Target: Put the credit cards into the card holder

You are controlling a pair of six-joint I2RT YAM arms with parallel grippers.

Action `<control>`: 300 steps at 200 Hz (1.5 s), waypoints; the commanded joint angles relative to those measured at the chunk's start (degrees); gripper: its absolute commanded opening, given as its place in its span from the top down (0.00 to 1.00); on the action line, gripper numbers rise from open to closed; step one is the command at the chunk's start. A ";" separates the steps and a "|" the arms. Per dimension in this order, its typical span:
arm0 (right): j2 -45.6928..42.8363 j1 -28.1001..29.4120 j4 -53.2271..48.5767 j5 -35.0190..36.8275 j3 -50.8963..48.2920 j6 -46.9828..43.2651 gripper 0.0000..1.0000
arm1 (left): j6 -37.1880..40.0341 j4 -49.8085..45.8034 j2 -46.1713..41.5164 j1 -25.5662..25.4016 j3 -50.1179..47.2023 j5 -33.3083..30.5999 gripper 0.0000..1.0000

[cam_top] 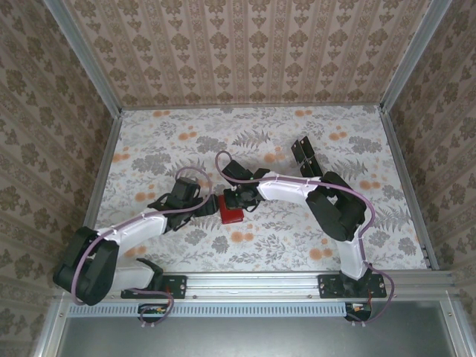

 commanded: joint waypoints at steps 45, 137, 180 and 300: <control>5.38 0.50 -9.87 0.12 -0.66 -0.53 0.68 | -0.22 -2.81 -3.65 0.19 -0.33 -1.00 0.02; -4.04 0.10 -1.97 -3.18 4.74 -4.43 0.46 | 1.24 -9.15 -7.62 1.37 3.71 -3.67 0.02; -16.23 -2.65 1.60 -2.56 2.71 -4.96 0.28 | 3.92 -13.50 -11.73 5.31 8.52 -3.85 0.00; -51.28 -23.92 -3.65 17.79 -12.27 -10.36 0.00 | 25.05 0.61 -15.29 15.09 12.06 -11.11 0.00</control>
